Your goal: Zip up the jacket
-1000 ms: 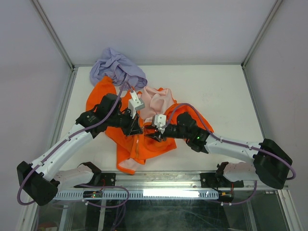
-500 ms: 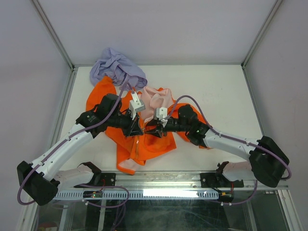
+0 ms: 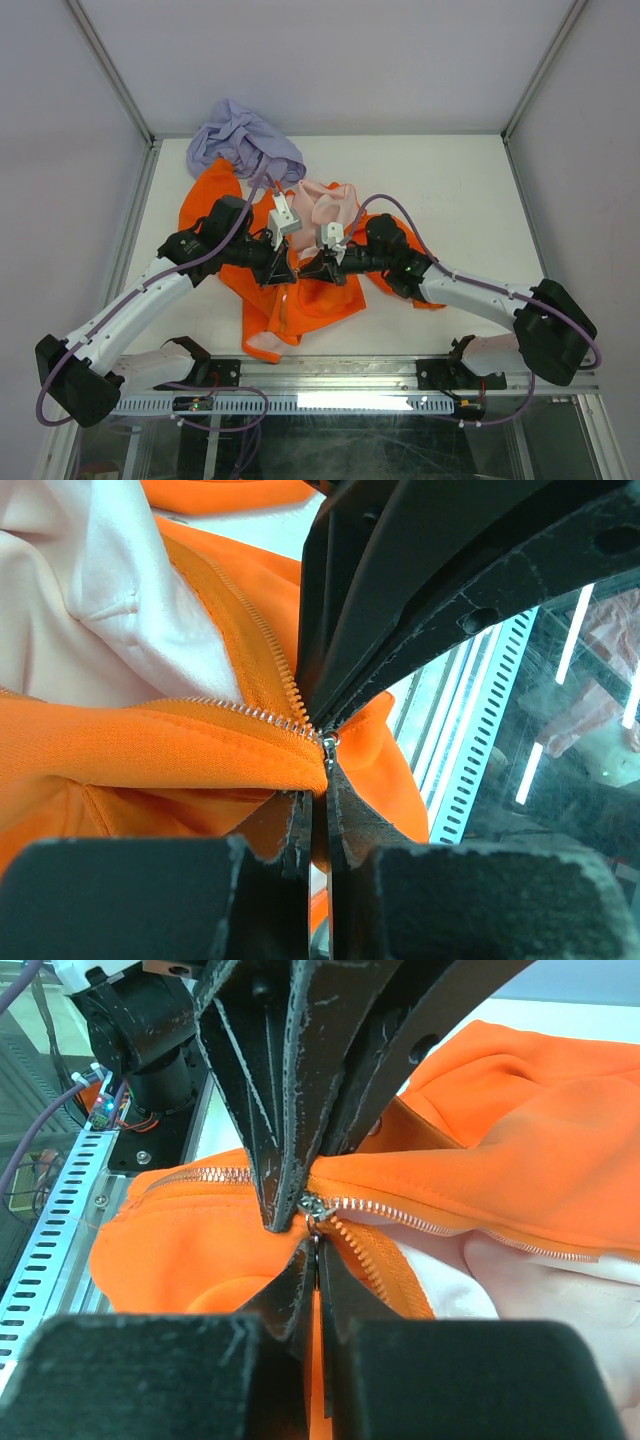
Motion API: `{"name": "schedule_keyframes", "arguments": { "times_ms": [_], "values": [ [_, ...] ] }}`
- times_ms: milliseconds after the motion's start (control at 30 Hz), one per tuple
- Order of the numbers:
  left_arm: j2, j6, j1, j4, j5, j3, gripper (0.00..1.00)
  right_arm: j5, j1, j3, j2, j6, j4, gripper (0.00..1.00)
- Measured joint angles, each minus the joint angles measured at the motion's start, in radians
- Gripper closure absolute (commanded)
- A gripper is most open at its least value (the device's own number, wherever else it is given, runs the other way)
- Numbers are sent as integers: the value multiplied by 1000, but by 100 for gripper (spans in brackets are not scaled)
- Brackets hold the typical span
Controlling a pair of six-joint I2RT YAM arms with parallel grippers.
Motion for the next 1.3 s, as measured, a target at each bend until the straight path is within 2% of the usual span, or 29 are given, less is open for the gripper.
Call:
{"name": "schedule_keyframes", "arguments": {
  "times_ms": [267,500,633,833,1067,1133,1300],
  "values": [
    [-3,-2,0,0,-6,0,100,36,-33,84,-18,-6,-149,100],
    [-19,-4,0,29,-28,0,100,367,-77,275,-23,-54,-407,100],
    [-31,-5,0,29,-29,0,100,515,-130,325,24,-57,-456,100],
    [-55,-5,0,34,-64,2,100,686,-303,383,135,-49,-496,100],
    [-79,-4,0,23,-114,46,100,775,-627,529,197,-22,-534,100],
    [-91,-2,-1,58,-145,58,100,748,-723,578,195,13,-569,100],
    [-89,6,-2,131,-238,99,100,666,-812,641,159,56,-647,100]
  ]
}}
